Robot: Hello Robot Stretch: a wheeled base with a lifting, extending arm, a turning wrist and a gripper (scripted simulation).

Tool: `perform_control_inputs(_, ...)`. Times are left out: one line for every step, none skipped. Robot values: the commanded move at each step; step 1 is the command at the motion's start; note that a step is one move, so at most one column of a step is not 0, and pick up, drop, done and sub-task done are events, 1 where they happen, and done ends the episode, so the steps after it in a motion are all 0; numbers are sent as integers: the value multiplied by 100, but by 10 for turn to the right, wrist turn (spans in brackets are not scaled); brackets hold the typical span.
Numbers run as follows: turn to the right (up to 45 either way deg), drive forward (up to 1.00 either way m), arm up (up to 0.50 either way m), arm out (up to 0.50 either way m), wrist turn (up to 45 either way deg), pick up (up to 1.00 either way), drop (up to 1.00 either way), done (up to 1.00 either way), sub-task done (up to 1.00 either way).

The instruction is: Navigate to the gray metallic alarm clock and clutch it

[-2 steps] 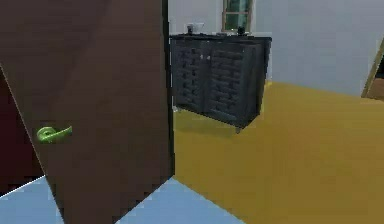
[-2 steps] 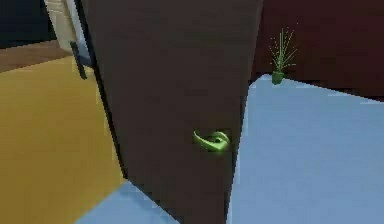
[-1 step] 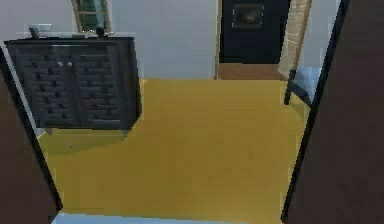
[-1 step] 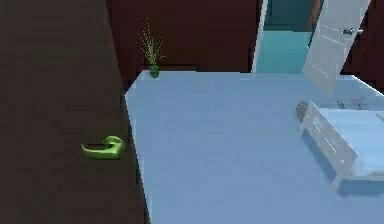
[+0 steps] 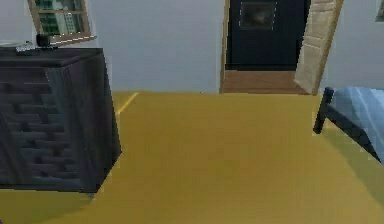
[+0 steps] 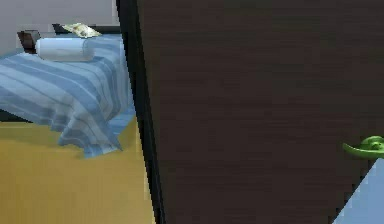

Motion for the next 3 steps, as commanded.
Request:
perform_control_inputs(90, 0, 0, 0, 0, 0, 0, 0, 0)
perform_control_inputs(0, 35, 0, 0, 0, 0, 0, 0, 0)
perform_control_inputs(120, 0, 0, 0, 0, 0, 0, 0, 0)
